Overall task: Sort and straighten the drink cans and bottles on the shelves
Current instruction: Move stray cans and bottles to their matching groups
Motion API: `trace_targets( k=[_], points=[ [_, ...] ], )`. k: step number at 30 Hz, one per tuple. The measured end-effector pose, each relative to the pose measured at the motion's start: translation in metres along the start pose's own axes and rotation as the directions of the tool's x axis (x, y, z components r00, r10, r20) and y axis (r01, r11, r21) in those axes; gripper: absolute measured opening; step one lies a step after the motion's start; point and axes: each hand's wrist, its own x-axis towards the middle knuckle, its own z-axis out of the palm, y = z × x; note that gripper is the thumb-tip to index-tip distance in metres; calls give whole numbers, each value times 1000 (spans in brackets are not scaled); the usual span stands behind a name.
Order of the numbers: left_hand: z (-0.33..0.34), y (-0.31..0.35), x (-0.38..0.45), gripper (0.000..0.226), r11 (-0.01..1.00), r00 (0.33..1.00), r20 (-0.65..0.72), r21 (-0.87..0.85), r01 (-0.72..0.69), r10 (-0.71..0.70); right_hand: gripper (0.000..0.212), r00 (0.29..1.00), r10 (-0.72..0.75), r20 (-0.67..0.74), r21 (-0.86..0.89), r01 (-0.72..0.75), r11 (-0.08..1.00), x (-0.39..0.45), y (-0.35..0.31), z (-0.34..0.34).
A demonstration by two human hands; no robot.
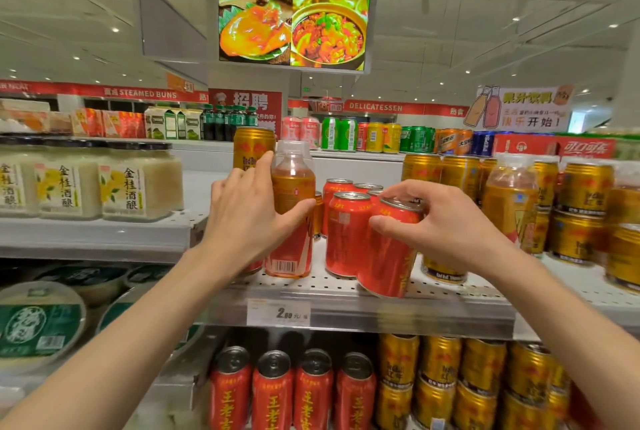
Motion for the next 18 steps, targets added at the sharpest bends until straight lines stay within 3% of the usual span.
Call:
trace_targets(
  k=[6,9,18],
  points=[
    [5,1,7,87,997,1000,-18,-80,24,-25,72,998,-50,-26,-142,46,989,2,4,5],
    [6,-1,6,86,988,999,-26,-151,39,-43,82,997,-41,-67,-145,31,989,-2,8,10],
    [0,2,-3,82,941,999,-43,-337,13,-29,83,988,-44,-148,-102,29,994,-16,11,12]
  ],
)
